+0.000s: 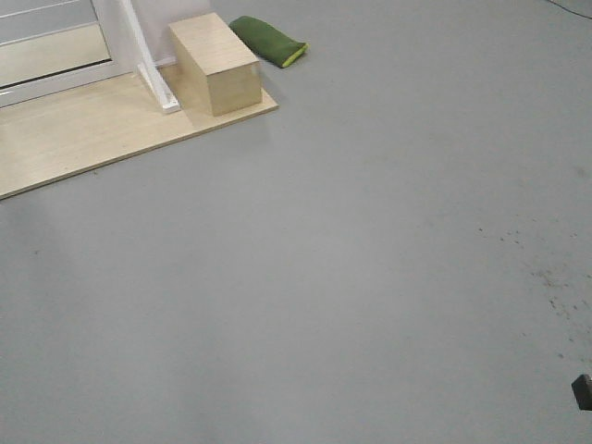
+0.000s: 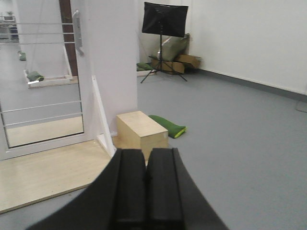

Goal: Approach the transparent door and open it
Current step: 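Turn and approach the white-framed glass sliding door on the wooden platform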

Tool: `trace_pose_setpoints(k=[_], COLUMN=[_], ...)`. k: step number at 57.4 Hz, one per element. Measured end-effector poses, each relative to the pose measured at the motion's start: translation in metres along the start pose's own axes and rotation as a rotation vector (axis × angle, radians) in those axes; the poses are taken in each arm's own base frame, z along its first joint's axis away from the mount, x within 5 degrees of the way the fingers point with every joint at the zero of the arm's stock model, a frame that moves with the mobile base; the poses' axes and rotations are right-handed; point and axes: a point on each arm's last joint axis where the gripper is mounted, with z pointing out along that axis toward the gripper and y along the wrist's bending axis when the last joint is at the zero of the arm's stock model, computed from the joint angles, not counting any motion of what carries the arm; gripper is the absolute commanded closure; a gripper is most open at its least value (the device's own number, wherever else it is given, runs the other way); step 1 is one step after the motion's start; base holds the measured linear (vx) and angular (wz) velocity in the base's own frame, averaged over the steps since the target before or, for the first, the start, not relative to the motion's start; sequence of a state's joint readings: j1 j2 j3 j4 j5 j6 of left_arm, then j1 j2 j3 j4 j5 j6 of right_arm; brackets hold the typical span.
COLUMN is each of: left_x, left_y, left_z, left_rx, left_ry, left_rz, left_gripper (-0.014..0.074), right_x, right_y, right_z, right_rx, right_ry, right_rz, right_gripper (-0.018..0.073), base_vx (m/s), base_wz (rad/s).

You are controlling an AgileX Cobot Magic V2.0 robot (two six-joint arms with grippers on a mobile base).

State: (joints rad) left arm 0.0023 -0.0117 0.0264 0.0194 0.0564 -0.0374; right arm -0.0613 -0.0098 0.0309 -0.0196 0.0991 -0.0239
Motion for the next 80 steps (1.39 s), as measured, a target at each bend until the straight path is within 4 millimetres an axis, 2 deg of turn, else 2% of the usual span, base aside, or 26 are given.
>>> trace_pose_setpoints(k=[42, 80], left_x=[0.0000, 0.0000], left_y=[0.0000, 0.0000], left_z=[0.0000, 0.0000], left_rx=[0.000, 0.000], left_ry=[0.000, 0.000], left_rz=[0.000, 0.000], left_gripper=[0.0602, 0.0602], right_x=[0.0000, 0.0001], right_y=[0.0000, 0.0000], right_z=[0.0000, 0.0000], right_rx=[0.000, 0.000], right_ry=[0.000, 0.001], right_rz=[0.000, 0.000], right_gripper=[0.0564, 0.0564], base_vx=[0.55, 0.54], base_wz=[0.54, 0.20])
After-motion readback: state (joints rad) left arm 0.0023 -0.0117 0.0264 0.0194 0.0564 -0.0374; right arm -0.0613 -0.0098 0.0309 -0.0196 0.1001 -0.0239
